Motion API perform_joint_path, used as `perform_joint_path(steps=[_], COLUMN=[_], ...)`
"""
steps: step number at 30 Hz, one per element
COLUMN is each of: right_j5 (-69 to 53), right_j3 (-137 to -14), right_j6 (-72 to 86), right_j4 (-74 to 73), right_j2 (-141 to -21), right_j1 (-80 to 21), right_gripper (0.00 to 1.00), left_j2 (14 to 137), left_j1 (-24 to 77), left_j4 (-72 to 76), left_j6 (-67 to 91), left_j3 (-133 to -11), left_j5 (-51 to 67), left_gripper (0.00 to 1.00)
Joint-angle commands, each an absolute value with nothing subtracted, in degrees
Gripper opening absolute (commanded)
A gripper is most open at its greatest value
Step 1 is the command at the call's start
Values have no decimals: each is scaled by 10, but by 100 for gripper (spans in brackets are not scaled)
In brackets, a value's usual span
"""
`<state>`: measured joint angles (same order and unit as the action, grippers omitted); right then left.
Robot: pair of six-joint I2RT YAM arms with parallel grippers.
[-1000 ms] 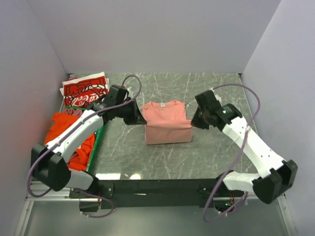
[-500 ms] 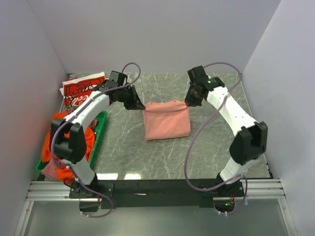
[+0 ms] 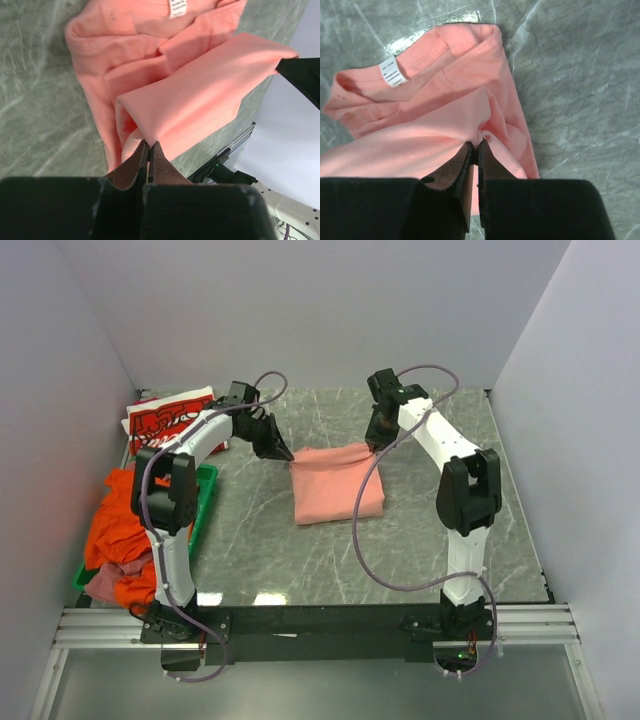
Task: Fold and stack the t-shirts
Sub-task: Fold the tshirt
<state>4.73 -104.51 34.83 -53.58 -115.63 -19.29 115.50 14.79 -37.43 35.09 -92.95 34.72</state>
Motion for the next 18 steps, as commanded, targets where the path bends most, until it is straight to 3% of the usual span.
perform_joint_path(steps=[1,10,12,13,14,15,16,17,18], right_j5=[69,58,56,52,49,47,47,46,45], right_j3=[-1090,-1151,-1164,-1176,-1184,-1202,-1212,-1222,-1237], right_j6=[332,321,319,318,318,320,321,319,318], right_j4=[-550,-555,-559,-561,-564,-571,-575,-578,-584], right_j2=[-1180,-1246,-1261,-1266,-1271,-1283,-1288,-1292,-1295], right_j1=[-176,-165,-163,-162,-161,-159,-158,-157,-158], right_gripper=[0,0,0,2,20,36,46,54,56], left_j2=[1168,1218,1229,1234,1235,1234,1230,1226,1223], left_j1=[133,118,116,116,115,113,111,109,107], left_j4=[-395,-401,-403,-404,-405,-403,-400,-391,-387], left_j6=[328,323,323,323,326,328,329,331,331], left_j3=[-971,-1010,-1013,-1018,-1020,-1020,-1020,-1019,-1018], left_j5=[355,355,357,354,344,338,332,325,323], left_gripper=[0,0,4,17,26,42,48,53,69])
